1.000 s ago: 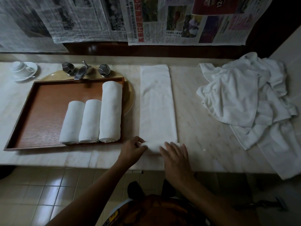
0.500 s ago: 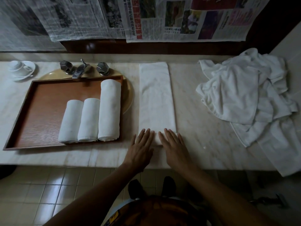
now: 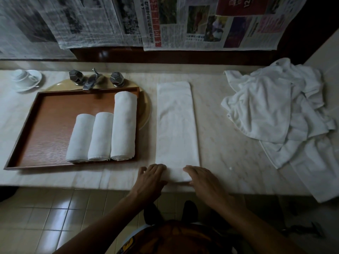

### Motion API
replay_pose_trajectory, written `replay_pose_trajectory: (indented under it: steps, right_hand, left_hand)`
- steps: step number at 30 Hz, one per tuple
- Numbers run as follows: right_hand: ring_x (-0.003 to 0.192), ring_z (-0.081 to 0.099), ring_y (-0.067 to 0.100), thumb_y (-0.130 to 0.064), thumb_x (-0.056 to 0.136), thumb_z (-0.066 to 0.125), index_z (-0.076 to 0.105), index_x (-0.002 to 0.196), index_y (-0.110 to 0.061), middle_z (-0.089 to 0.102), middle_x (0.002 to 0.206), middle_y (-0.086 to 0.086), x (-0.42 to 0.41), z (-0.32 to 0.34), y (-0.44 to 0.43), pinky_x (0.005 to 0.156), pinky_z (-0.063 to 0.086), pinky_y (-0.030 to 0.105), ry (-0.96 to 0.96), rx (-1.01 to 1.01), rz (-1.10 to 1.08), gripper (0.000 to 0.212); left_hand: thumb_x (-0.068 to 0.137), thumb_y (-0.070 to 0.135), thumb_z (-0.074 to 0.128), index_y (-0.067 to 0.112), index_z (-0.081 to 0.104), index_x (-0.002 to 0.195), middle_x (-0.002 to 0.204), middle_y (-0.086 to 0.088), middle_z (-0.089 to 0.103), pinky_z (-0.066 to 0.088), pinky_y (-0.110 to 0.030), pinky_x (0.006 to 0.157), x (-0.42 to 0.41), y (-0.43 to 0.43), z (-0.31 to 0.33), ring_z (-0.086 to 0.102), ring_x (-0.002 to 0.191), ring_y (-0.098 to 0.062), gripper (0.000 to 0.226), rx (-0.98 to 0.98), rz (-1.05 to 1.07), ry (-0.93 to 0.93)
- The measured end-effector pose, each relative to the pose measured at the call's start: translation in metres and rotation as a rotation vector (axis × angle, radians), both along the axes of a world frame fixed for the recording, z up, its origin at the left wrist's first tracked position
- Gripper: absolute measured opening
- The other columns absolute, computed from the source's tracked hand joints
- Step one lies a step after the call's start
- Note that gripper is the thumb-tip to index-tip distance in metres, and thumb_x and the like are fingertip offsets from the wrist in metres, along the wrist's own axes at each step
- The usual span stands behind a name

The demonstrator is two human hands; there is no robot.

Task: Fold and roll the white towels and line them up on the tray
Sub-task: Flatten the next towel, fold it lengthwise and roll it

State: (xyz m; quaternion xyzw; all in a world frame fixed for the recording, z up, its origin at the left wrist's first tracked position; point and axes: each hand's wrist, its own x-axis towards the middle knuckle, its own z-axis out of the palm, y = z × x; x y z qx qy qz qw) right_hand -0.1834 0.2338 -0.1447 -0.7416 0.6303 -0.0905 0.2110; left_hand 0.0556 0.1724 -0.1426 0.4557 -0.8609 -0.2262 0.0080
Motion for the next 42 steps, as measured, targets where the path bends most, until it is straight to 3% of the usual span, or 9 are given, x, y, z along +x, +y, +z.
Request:
replay_pose_trajectory:
  steps: [5,12,18,23,27,30,36,40,42]
  right_hand:
    - [0.122,0.049,0.016,-0.012,0.096,0.066,0.061,0.138,-0.024,0.050,0.135,-0.003,-0.013,0.004,-0.016,0.094,0.042,0.020,-0.087,0.073,-0.024,0.044]
    - [0.127,0.050,0.021,-0.036,0.102,0.058,0.062,0.138,-0.035,0.062,0.133,-0.004,-0.018,0.021,-0.053,0.109,0.040,0.042,-0.150,0.263,-0.211,0.036]
    - [0.112,0.052,0.019,-0.022,0.087,0.078,0.068,0.122,-0.028,0.059,0.116,-0.004,-0.003,0.018,-0.041,0.092,0.048,0.035,-0.208,-0.096,-0.388,0.038]
    - [0.138,0.044,0.027,-0.024,0.089,0.072,0.057,0.142,-0.022,0.051,0.147,0.005,0.024,0.002,0.000,0.109,0.045,0.048,0.075,-0.199,-0.178,0.054]
    - [0.154,0.022,0.039,-0.015,0.090,0.059,0.035,0.159,-0.014,0.030,0.165,0.015,0.029,-0.016,0.009,0.120,0.027,0.056,0.171,-0.184,-0.106,0.072]
    - [0.157,0.010,0.037,-0.016,0.090,0.057,0.025,0.162,-0.014,0.020,0.169,0.013,0.028,-0.017,0.004,0.122,0.020,0.057,0.182,-0.144,-0.098,0.079]
    - [0.158,0.007,0.034,-0.032,0.097,0.043,0.023,0.163,-0.017,0.017,0.170,0.011,0.020,-0.014,-0.023,0.123,0.025,0.057,0.218,-0.081,-0.076,0.071]
    - [0.156,0.018,0.034,-0.024,0.094,0.058,0.022,0.163,-0.016,0.024,0.168,0.012,0.012,-0.010,-0.045,0.122,0.028,0.053,0.260,-0.075,-0.058,0.079]
    - [0.150,0.031,0.033,-0.014,0.088,0.063,0.026,0.161,-0.016,0.034,0.163,0.012,0.007,-0.005,-0.054,0.119,0.031,0.049,0.264,-0.079,-0.033,0.081]
  left_hand:
    - [0.097,0.049,0.061,0.028,0.055,0.138,0.138,0.008,0.048,0.038,-0.038,0.101,0.004,-0.015,0.004,0.049,0.124,-0.014,0.046,0.126,0.078,0.131]
    - [0.083,0.063,0.048,0.032,0.067,0.130,0.130,0.000,0.055,0.043,-0.050,0.108,-0.010,-0.036,0.007,0.053,0.122,-0.019,0.060,0.406,0.428,0.263]
    - [0.077,0.067,0.054,0.042,0.068,0.108,0.112,0.006,0.067,0.054,-0.048,0.096,-0.014,-0.039,-0.011,0.063,0.104,-0.014,0.041,0.404,0.571,0.347]
    - [0.085,0.065,0.051,0.039,0.064,0.112,0.114,0.005,0.063,0.053,-0.050,0.096,-0.020,-0.036,-0.013,0.059,0.107,-0.018,0.039,0.373,0.590,0.319]
    - [0.101,0.047,0.047,0.022,0.051,0.144,0.139,-0.008,0.052,0.046,-0.043,0.102,-0.027,-0.012,-0.001,0.048,0.124,-0.024,0.050,-0.098,0.408,0.178]
    - [0.098,0.046,0.042,0.023,0.034,0.158,0.164,-0.010,0.033,0.034,-0.054,0.118,-0.028,0.004,-0.013,0.028,0.152,-0.031,0.065,-0.264,0.096,0.032]
    - [0.099,0.037,0.042,0.020,0.005,0.166,0.173,-0.008,-0.002,0.018,-0.057,0.125,-0.031,-0.017,-0.027,-0.007,0.159,-0.031,0.079,-0.202,-0.049,-0.119]
    - [0.101,0.030,0.050,0.022,-0.001,0.166,0.173,-0.007,-0.004,0.014,-0.056,0.127,-0.038,-0.044,-0.014,-0.008,0.159,-0.030,0.083,-0.133,-0.054,-0.167]
    - [0.100,0.025,0.053,0.020,0.005,0.164,0.171,-0.008,0.010,0.025,-0.053,0.124,-0.039,-0.054,-0.011,0.007,0.158,-0.033,0.081,-0.096,-0.066,-0.150]
